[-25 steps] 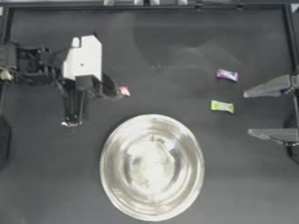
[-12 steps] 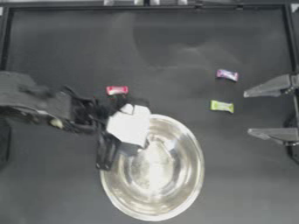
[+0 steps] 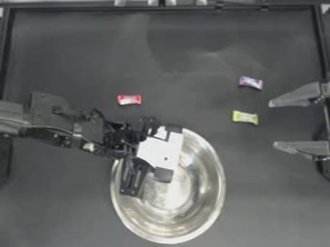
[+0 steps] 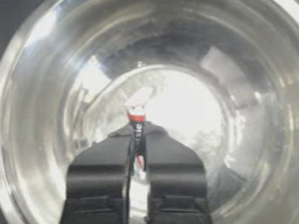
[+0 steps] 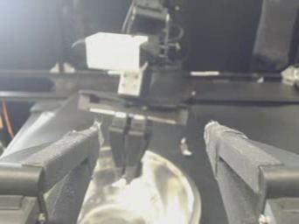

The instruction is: Put candies in bowl

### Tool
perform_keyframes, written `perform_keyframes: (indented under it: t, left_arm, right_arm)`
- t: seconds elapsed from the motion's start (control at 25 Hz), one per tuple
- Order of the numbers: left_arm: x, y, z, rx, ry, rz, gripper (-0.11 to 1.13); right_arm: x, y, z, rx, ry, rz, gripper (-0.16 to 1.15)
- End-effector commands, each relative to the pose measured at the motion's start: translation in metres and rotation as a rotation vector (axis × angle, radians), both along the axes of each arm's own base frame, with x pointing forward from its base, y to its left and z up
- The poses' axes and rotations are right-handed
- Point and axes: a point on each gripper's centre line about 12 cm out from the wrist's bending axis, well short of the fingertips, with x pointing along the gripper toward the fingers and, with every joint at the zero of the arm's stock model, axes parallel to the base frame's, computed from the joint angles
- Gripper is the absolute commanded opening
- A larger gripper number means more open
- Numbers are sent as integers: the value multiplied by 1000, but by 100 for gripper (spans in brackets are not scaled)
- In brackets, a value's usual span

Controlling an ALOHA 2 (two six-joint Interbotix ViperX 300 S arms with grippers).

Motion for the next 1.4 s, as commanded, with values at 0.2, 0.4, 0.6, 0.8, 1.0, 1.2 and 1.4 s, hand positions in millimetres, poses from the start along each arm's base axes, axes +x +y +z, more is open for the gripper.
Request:
perform_keyframes:
  t: [0.2, 0.4, 0.6, 0.8, 1.0, 1.2, 1.4]
  left_arm:
    - [5, 0, 29, -4, -78, 5, 103]
    - [2, 2, 42, 2, -111, 4, 94]
    - [-10, 12, 64, 12, -161, 24, 95]
    - [-40, 34, 96, 31, -250, 83, 92]
    - [-84, 51, 125, 53, -381, 151, 92]
    - [-135, 49, 146, 69, -532, 180, 91]
    - [-182, 47, 153, 82, -682, 218, 91]
  right_arm:
    - [1, 0, 4, 4, -9, -1, 99]
    - [1, 0, 3, 4, -6, -1, 99]
    - [1, 0, 3, 3, -2, 0, 99]
    - [1, 0, 3, 1, -3, 0, 99]
    - [1, -1, 4, 2, 3, -3, 99]
    - [1, -4, 6, 2, 8, -21, 99]
    - [-3, -7, 9, 2, 6, -37, 99]
